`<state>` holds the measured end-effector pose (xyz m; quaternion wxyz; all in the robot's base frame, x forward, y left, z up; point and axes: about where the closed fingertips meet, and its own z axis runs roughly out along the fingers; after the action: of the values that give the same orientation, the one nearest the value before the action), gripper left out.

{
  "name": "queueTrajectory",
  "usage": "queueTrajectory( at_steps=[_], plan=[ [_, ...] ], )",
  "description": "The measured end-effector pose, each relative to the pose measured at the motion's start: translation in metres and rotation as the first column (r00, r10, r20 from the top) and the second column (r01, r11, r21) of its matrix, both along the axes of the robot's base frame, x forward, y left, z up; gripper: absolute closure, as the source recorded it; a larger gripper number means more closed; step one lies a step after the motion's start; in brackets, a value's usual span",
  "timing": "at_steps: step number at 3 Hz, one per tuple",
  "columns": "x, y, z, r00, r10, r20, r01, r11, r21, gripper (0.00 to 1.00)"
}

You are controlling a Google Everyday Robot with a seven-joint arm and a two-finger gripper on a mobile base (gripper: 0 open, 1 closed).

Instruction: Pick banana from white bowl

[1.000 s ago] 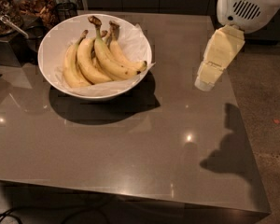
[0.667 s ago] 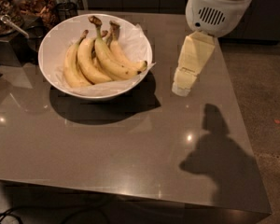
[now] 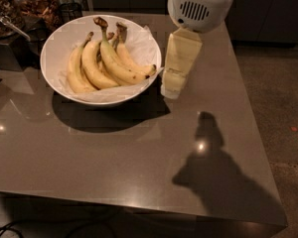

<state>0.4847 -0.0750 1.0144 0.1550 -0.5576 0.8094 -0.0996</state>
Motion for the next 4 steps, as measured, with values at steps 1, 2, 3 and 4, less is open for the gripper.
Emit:
queueTrajectory(
  at_steps=[1, 2, 3, 4],
  plan=[
    [0.010, 0.012, 0.000, 0.9999, -0.015, -0.003, 0.015, 0.998, 0.057, 0.00],
    [0.021, 0.021, -0.004, 0.9994, -0.030, -0.019, 0.032, 0.996, 0.085, 0.00],
    [0.041, 0.056, -0.024, 0.9975, -0.022, -0.067, 0.025, 0.999, 0.044, 0.00],
    [0.045, 0.064, -0.023, 0.9987, -0.009, -0.050, 0.012, 0.998, 0.059, 0.00]
  ],
)
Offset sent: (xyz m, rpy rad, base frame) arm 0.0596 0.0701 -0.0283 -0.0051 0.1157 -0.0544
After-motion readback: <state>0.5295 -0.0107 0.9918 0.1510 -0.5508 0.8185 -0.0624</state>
